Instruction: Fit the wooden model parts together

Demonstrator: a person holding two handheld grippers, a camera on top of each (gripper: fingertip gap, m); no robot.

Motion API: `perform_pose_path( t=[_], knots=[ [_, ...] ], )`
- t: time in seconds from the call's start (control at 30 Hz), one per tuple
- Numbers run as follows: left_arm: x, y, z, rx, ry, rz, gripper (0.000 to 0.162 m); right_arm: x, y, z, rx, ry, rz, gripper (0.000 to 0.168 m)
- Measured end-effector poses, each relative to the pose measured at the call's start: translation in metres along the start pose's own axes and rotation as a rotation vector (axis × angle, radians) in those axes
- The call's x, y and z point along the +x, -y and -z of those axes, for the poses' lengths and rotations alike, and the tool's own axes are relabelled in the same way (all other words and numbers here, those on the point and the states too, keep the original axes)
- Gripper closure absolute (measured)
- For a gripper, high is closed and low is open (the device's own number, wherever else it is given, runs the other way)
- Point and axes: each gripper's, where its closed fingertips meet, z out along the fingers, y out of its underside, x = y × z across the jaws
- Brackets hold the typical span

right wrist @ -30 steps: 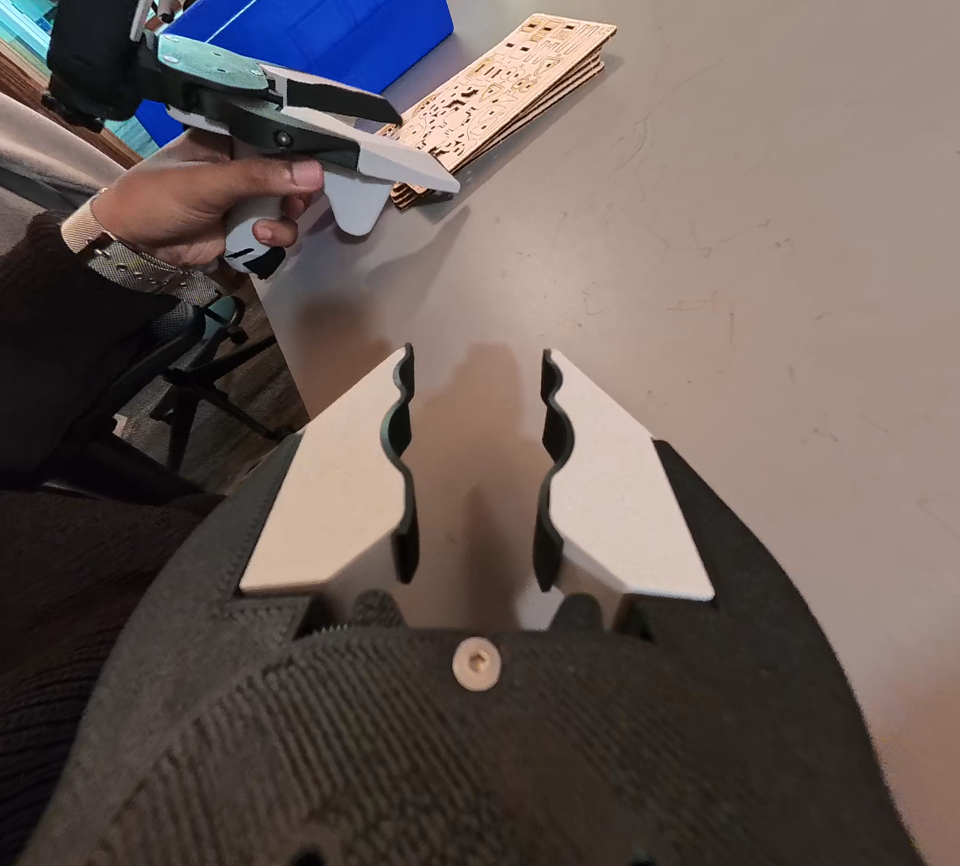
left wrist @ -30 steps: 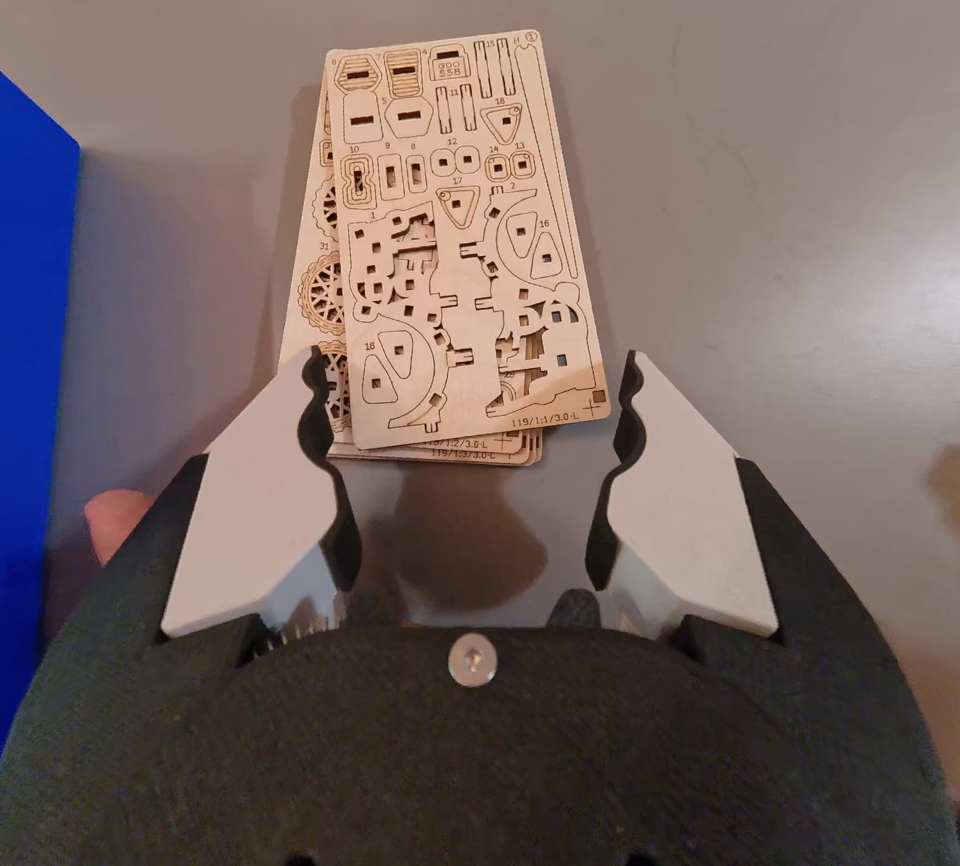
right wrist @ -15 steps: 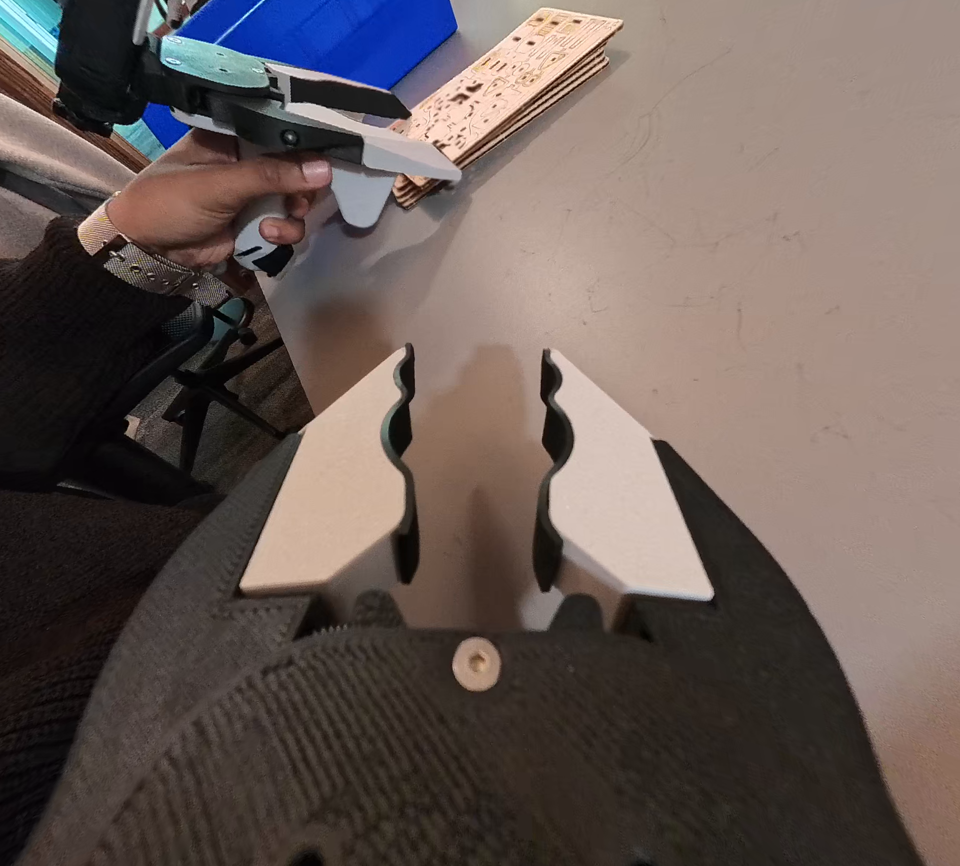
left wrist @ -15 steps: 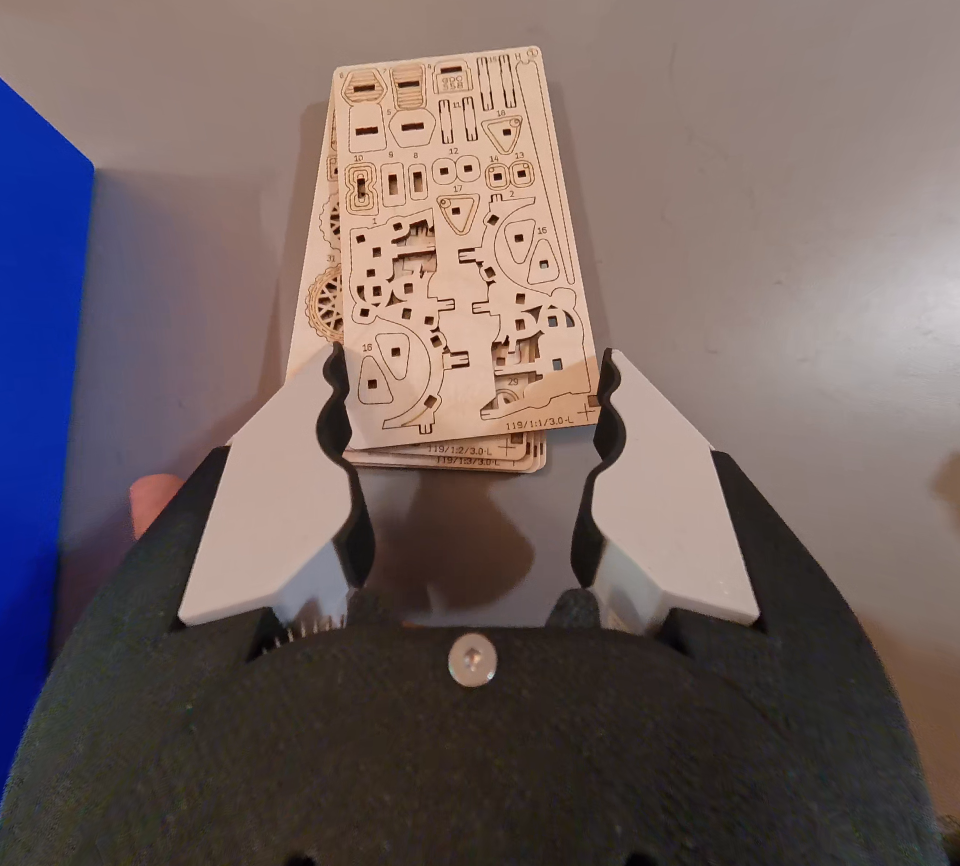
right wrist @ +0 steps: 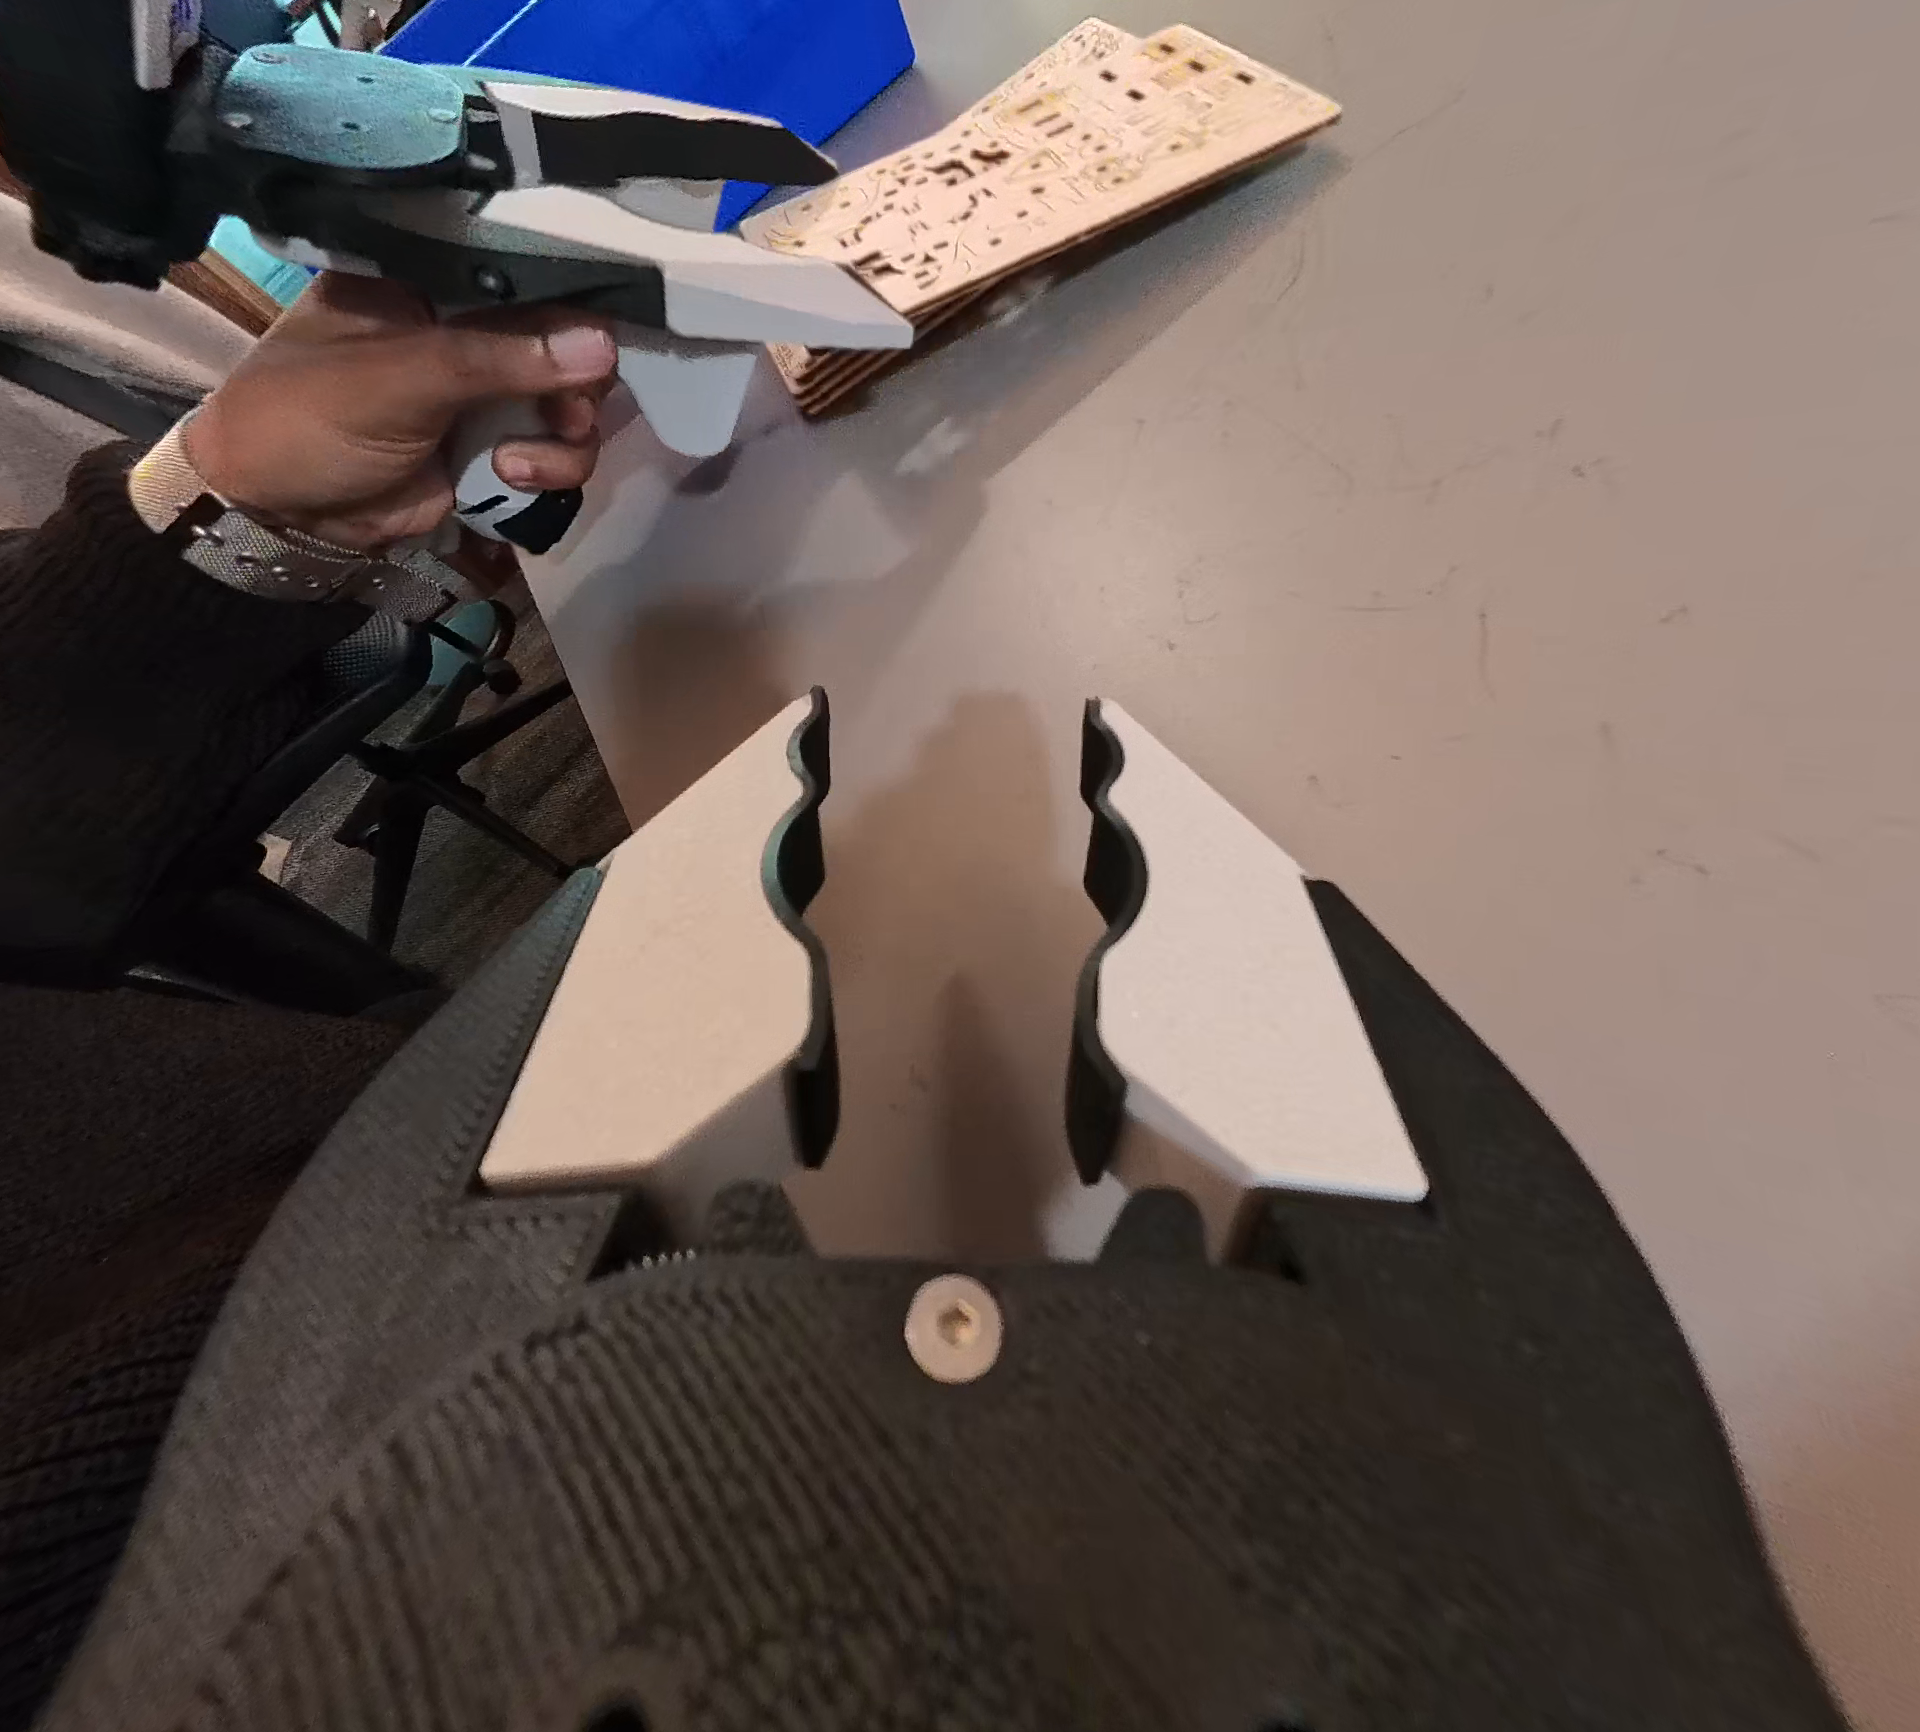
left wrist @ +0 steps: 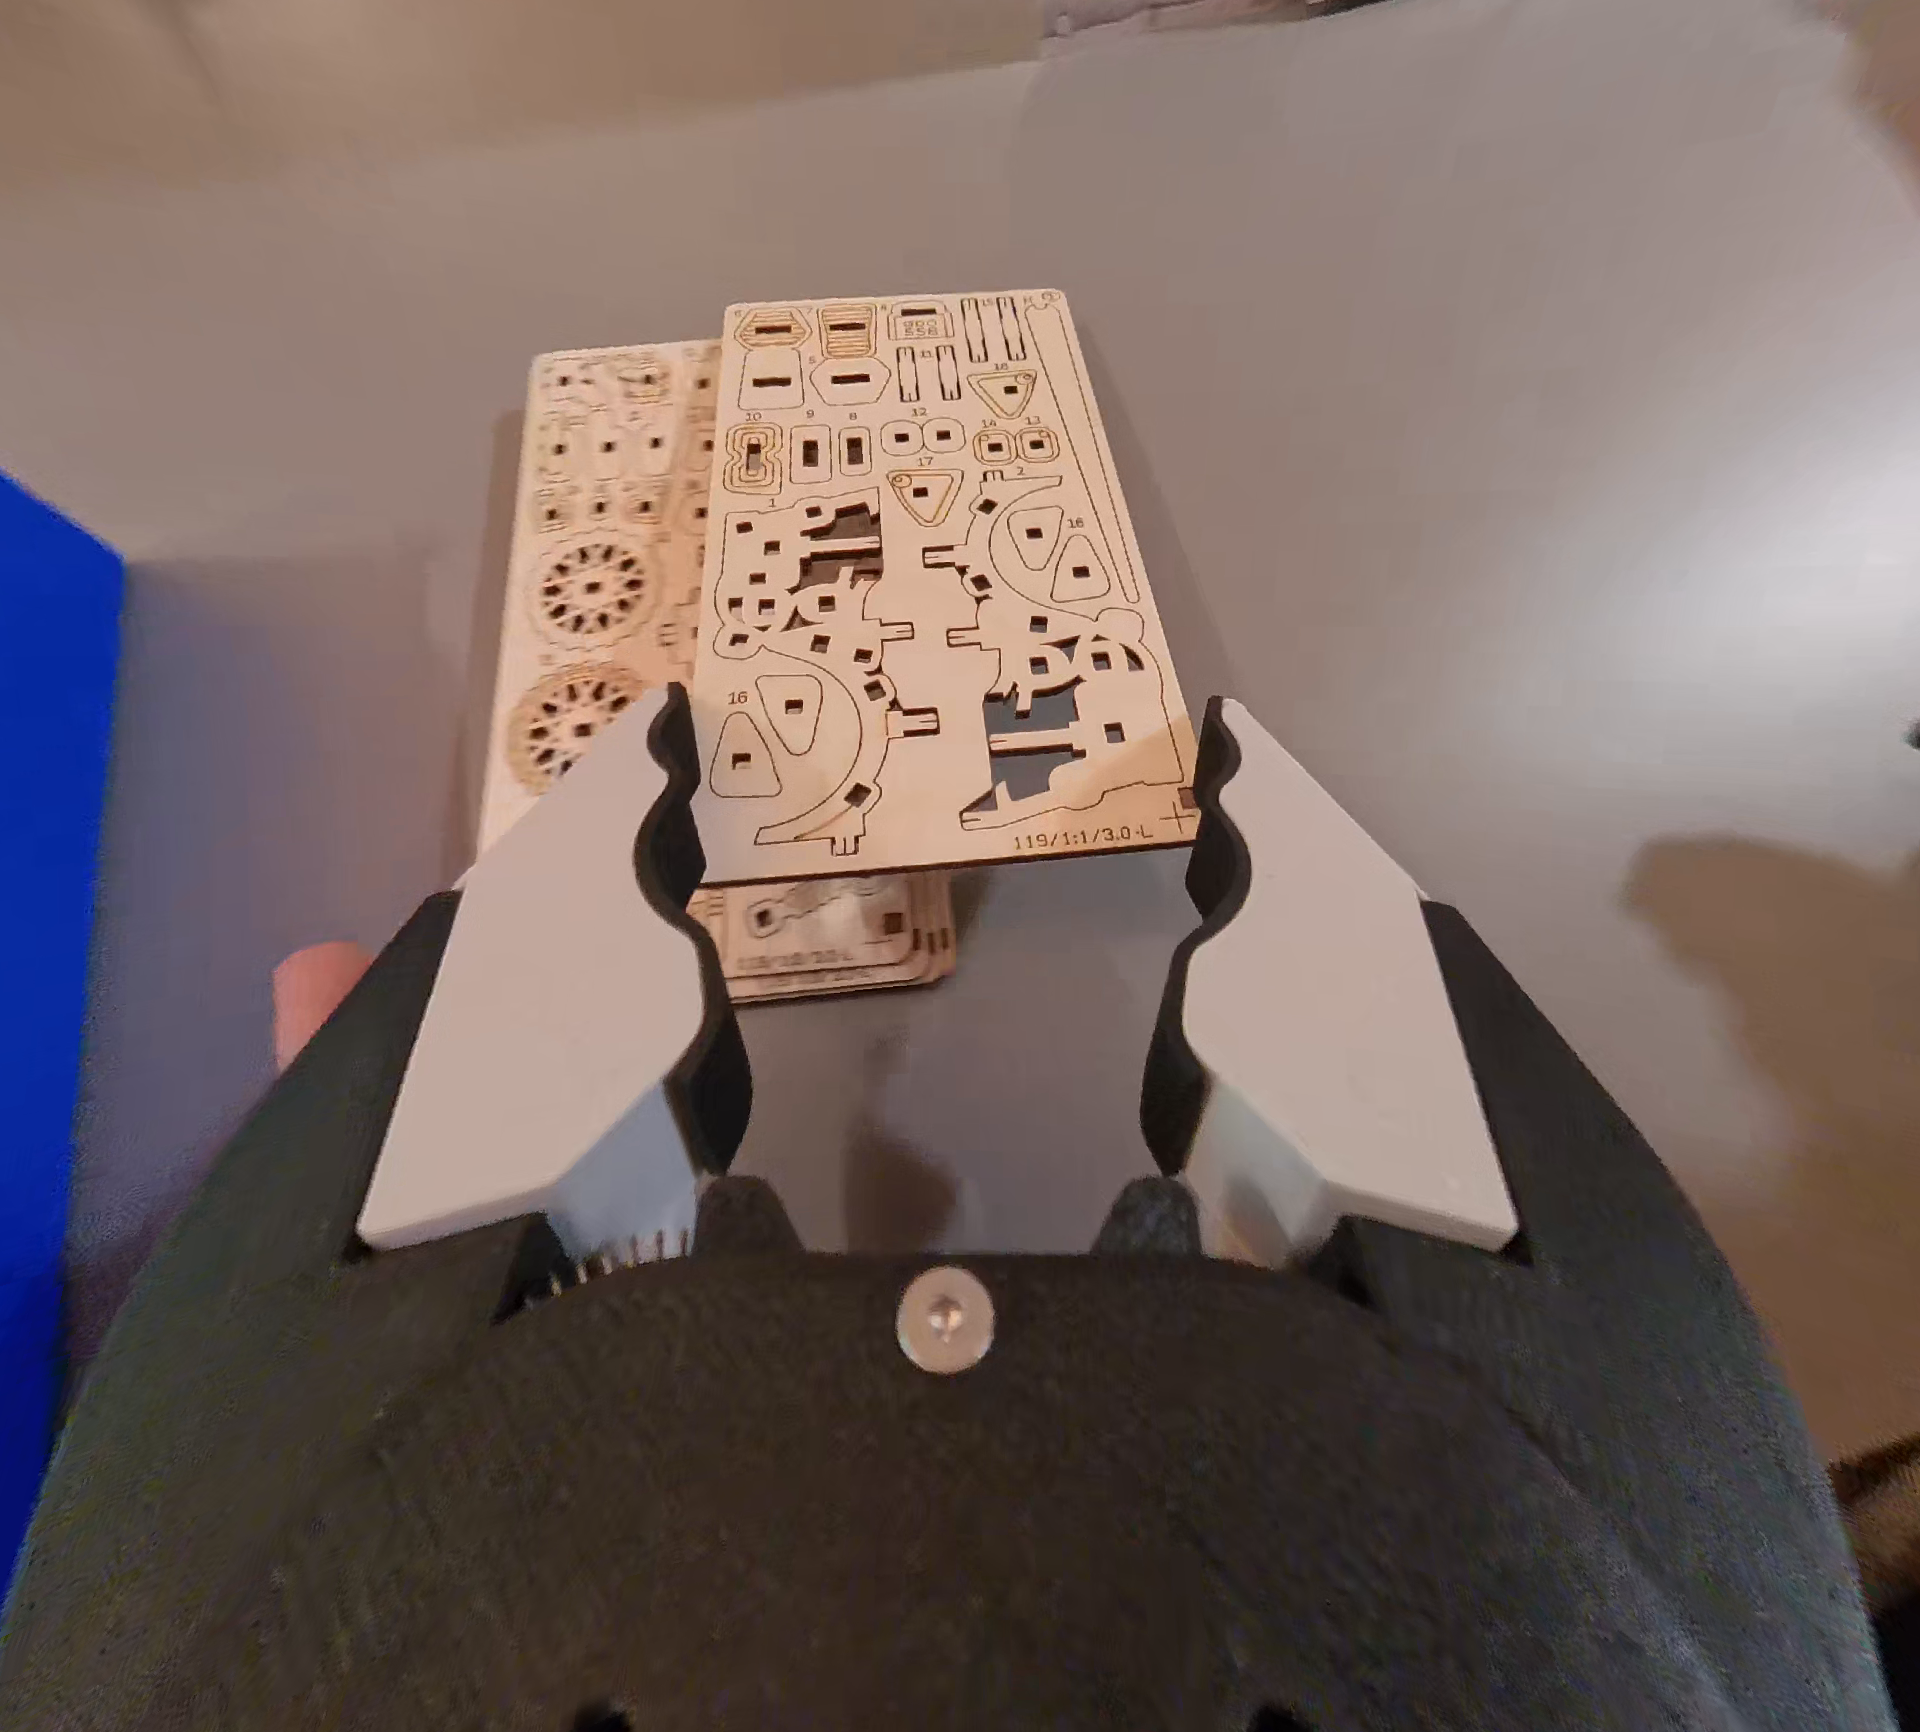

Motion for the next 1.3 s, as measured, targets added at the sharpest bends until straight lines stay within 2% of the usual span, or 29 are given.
perform_pose_path(
  t=[0.2,0.37,0.53,0.7,0.77,0.97,1.07,1.17,1.3],
  knots=[
    [0.033,0.004,0.004,0.014,-0.085,-0.062,0.066,0.006,0.002,0.002,-0.006,-0.037,0.059,0.119],
    [0.056,0.007,0.009,0.013,-0.165,-0.037,0.066,0.022,0.011,-0.004,-0.025,-0.192,0.381,0.12],
    [0.077,0.007,0.013,0.014,-0.244,-0.033,0.066,0.025,0.023,-0.023,-0.03,-0.233,0.554,0.117],
    [0.093,0.007,0.017,0.014,-0.306,-0.009,0.066,0.042,0.034,-0.034,-0.034,-0.362,0.799,0.119],
    [0.1,0.005,0.016,0.002,-0.333,0.01,0.066,0.046,0.04,-0.032,-0.006,-0.429,0.865,0.124],
    [0.125,0.001,0.019,-0.022,-0.458,0.092,0.066,0.035,0.038,-0.031,0.004,-0.441,1.018,0.138],
    [0.126,0.003,0.019,-0.005,-0.477,0.095,0.065,0.034,0.036,-0.03,-0.003,-0.47,1.123,0.156],
    [0.118,0.012,0.02,0.047,-0.503,0.191,0.067,0.033,0.042,-0.024,0.028,-0.521,1.202,0.161],
    [0.093,0.026,0.024,0.097,-0.629,0.503,0.07,0.037,0.052,-0.013,0.073,-0.582,1.245,0.167]
  ],
)
